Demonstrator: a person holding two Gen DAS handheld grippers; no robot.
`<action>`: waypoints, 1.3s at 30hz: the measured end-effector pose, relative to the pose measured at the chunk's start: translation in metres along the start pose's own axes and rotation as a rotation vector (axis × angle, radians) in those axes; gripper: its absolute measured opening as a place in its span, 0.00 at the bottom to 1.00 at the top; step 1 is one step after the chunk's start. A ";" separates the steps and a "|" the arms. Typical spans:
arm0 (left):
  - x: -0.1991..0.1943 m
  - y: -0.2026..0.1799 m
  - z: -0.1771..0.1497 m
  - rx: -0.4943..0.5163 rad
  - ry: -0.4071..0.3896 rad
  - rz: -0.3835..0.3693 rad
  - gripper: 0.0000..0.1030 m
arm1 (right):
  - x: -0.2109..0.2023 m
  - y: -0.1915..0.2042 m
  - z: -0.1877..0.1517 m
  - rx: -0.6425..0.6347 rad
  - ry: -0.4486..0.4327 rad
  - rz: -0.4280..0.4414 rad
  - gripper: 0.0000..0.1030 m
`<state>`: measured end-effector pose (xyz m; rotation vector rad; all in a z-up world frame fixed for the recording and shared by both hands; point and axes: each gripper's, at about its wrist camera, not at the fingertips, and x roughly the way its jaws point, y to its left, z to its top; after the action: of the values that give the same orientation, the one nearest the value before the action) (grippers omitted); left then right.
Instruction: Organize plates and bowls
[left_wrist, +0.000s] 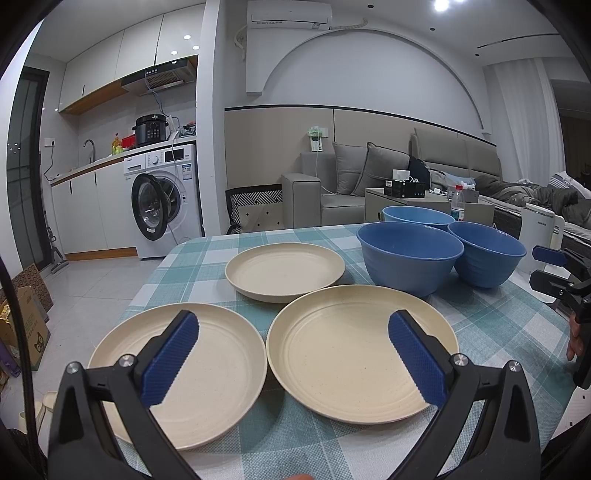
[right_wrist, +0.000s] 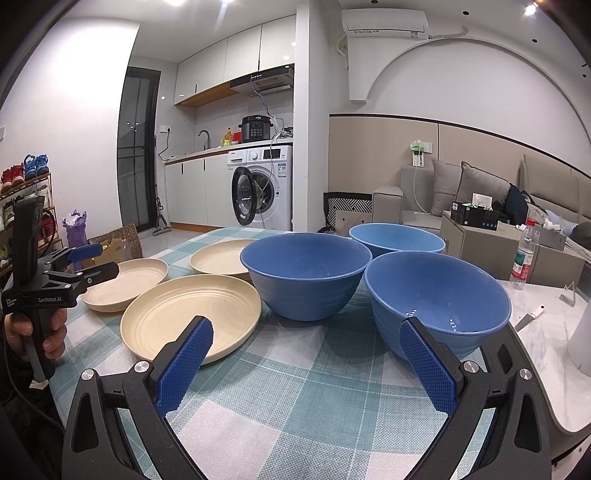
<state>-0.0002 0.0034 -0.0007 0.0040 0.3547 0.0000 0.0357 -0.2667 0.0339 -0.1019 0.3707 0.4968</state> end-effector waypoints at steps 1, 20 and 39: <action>0.000 0.001 0.000 -0.001 -0.001 0.001 1.00 | 0.000 0.000 0.000 0.000 -0.001 0.000 1.00; 0.000 -0.001 0.000 -0.002 -0.002 0.005 1.00 | 0.001 0.000 0.000 0.001 0.002 0.000 1.00; -0.001 -0.002 0.000 0.000 -0.007 0.014 1.00 | -0.002 0.000 0.002 0.001 0.002 0.001 1.00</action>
<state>-0.0014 0.0013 -0.0006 0.0063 0.3473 0.0134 0.0351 -0.2672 0.0364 -0.1010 0.3729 0.4970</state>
